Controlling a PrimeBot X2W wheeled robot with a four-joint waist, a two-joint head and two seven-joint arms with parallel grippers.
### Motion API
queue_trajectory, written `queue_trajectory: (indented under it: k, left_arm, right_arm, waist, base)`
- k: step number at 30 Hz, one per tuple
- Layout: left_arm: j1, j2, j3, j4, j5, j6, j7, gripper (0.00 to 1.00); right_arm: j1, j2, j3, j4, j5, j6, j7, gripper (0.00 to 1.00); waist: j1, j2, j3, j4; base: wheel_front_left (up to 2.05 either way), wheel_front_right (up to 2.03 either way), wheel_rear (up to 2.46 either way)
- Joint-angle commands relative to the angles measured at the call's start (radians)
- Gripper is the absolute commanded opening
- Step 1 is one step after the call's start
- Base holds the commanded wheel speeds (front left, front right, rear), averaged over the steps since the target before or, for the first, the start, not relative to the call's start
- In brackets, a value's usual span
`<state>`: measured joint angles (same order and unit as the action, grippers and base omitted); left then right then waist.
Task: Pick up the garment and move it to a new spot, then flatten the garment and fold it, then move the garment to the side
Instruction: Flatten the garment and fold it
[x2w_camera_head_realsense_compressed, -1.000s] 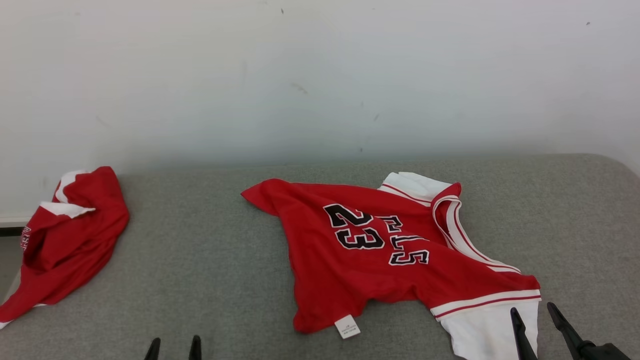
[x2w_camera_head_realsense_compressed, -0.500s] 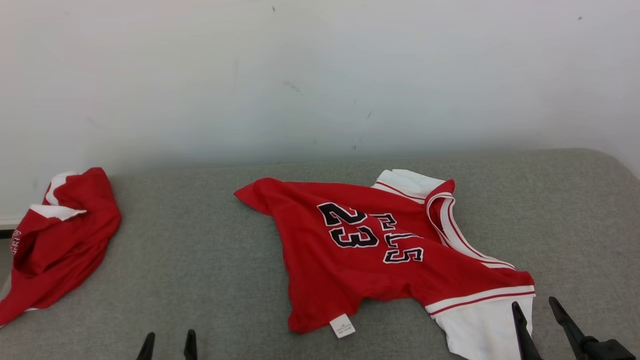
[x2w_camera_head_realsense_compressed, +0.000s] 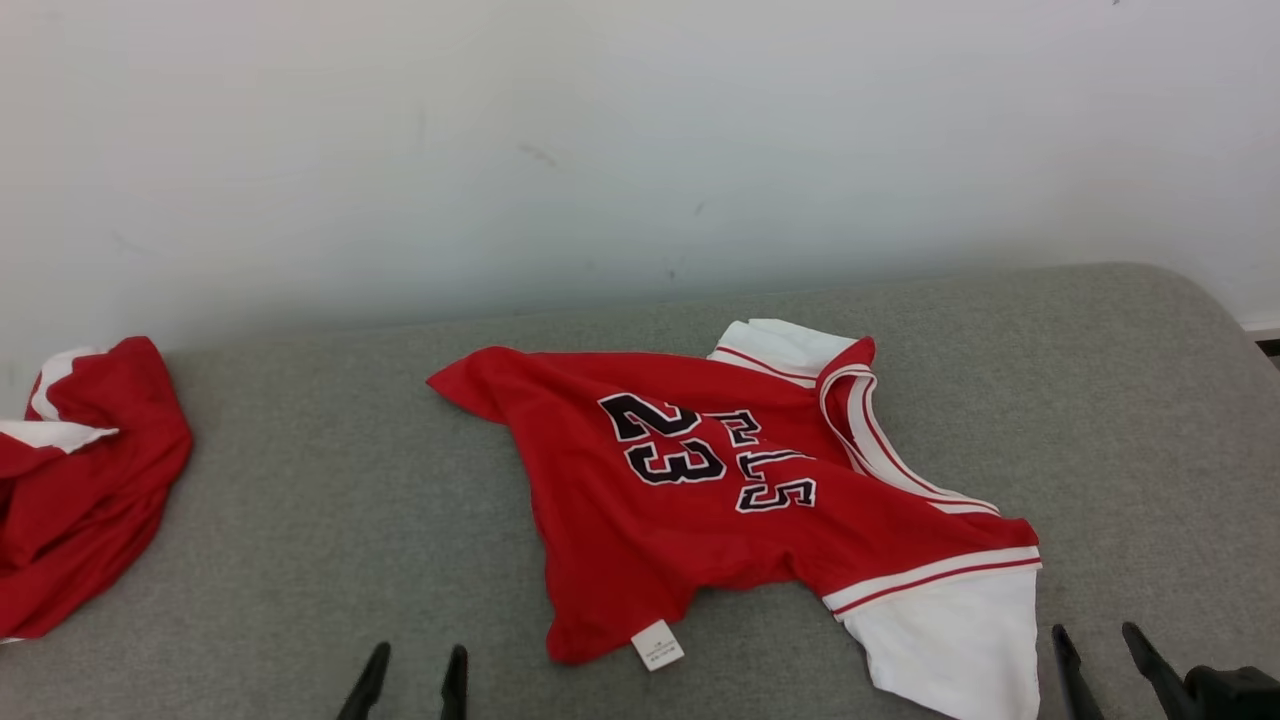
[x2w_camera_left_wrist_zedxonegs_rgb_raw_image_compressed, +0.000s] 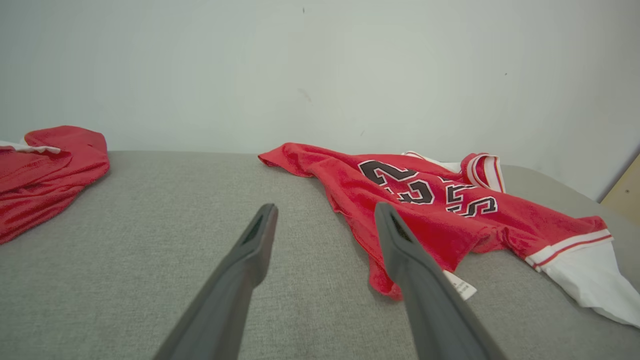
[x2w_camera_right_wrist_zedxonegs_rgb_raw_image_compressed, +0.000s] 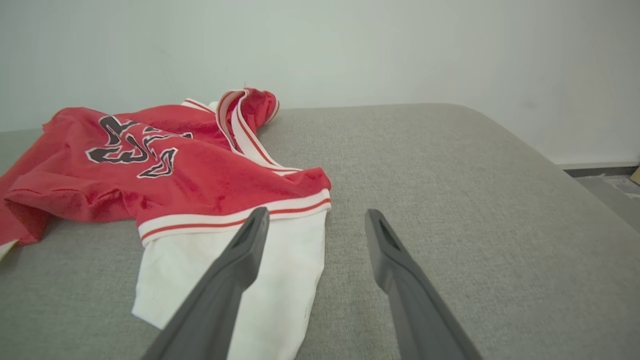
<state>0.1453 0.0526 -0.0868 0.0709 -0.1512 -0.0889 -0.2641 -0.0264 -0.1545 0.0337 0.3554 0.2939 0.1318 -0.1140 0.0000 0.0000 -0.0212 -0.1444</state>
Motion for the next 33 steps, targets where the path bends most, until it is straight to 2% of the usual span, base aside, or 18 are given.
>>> queue_trajectory:
  k: [1, 6, 11, 24, 33]
  left_arm:
    - [-0.004, 0.009, -0.006, 0.017, -0.007, -0.003, 0.002, 1.00]
    - [-0.057, 0.017, -0.071, 0.119, -0.036, -0.028, 0.028, 1.00]
    - [-0.114, 0.039, -0.134, 0.211, -0.053, -0.039, 0.048, 1.00]
    - [-0.275, 0.088, -0.247, 0.358, -0.102, -0.041, 0.061, 1.00]
    - [-0.325, 0.106, -0.343, 0.391, -0.168, -0.041, 0.049, 1.00]
  right_arm:
    - [0.016, -0.005, 0.002, 0.005, 0.007, -0.002, 0.011, 1.00]
    - [0.040, -0.013, 0.019, 0.027, 0.047, -0.002, 0.112, 1.00]
    - [0.036, -0.007, 0.059, 0.065, 0.069, -0.002, 0.137, 1.00]
    - [-0.090, 0.022, 0.148, 0.195, 0.123, -0.002, 0.090, 1.00]
    - [-0.142, 0.010, 0.200, 0.253, 0.154, -0.002, 0.044, 1.00]
  waist:
    - [0.0000, 0.0000, 0.008, -0.007]
    - [0.0000, 0.0000, 0.032, -0.020]
    - [0.0000, 0.0000, 0.052, -0.028]
    - [0.0000, 0.0000, 0.129, -0.013]
    - [0.0000, 0.0000, 0.141, -0.014]
  base:
    - [0.00, 0.00, 0.00]
    - [0.00, 0.00, 0.00]
    - [0.00, 0.00, 0.00]
    - [0.00, 0.00, 0.00]
    - [0.00, 0.00, 0.00]
